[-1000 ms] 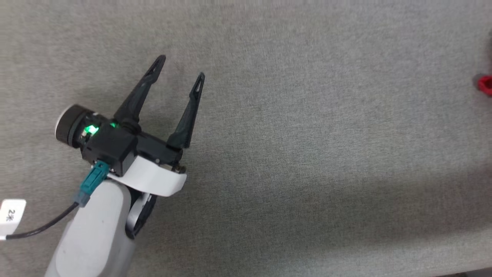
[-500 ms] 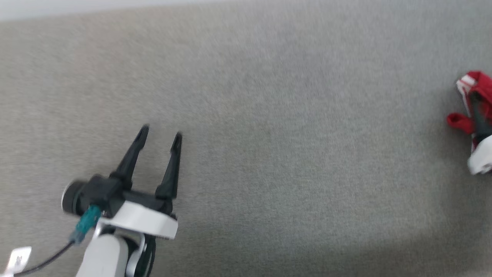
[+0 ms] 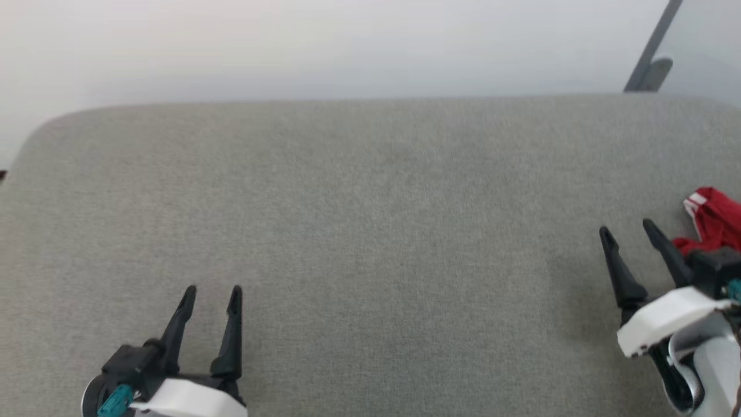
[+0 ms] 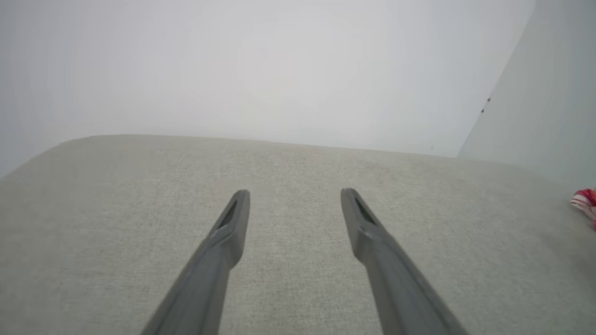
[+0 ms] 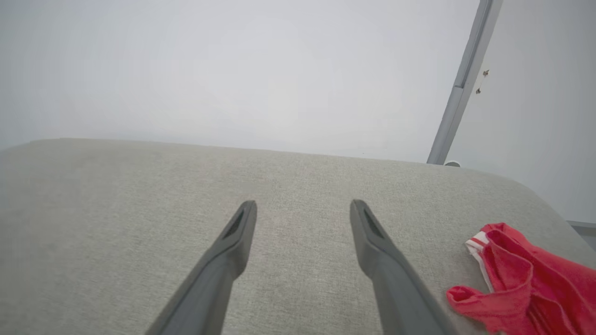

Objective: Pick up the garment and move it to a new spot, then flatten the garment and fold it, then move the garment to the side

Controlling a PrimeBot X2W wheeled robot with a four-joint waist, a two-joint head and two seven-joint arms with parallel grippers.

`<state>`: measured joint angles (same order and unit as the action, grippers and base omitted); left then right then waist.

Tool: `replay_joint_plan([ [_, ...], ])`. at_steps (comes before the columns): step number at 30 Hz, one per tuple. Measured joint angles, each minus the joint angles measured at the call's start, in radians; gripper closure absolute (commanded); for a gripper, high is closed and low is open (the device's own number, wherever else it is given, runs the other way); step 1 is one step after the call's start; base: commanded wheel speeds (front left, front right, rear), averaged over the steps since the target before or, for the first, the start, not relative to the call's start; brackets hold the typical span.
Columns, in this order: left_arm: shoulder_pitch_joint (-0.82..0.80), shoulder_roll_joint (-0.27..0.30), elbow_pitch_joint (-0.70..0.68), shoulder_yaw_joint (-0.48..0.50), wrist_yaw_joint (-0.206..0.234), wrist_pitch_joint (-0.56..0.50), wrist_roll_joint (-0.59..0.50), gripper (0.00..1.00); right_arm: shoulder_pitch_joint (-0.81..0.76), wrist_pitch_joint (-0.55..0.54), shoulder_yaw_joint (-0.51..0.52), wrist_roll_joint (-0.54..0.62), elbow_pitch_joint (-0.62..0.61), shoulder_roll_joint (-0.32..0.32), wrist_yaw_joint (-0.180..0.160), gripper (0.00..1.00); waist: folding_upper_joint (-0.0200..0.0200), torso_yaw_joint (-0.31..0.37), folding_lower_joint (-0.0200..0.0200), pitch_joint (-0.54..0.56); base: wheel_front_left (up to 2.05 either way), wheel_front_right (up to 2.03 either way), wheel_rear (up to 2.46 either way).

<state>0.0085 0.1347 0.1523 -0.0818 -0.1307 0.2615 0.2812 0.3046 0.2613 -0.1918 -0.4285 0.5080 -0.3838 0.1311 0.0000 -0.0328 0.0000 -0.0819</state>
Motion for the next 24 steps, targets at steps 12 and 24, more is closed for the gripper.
replay_joint_plan([
  [12, 0.116, 0.000, -0.059, 0.042, 0.000, 0.000, 0.008, 0.00, -0.230, 0.000, 0.187, 0.066, -0.182, 0.101, 0.000, 0.00, 0.0000, -0.026, -0.0001, 0.098, 0.00, 0.00, 0.00],
  [24, 0.165, -0.007, -0.116, 0.063, 0.000, 0.000, -0.002, 0.00, -0.313, 0.000, 0.250, 0.106, -0.249, 0.141, 0.000, 0.00, 0.0000, -0.034, 0.0000, 0.116, 0.00, 0.00, 0.00],
])
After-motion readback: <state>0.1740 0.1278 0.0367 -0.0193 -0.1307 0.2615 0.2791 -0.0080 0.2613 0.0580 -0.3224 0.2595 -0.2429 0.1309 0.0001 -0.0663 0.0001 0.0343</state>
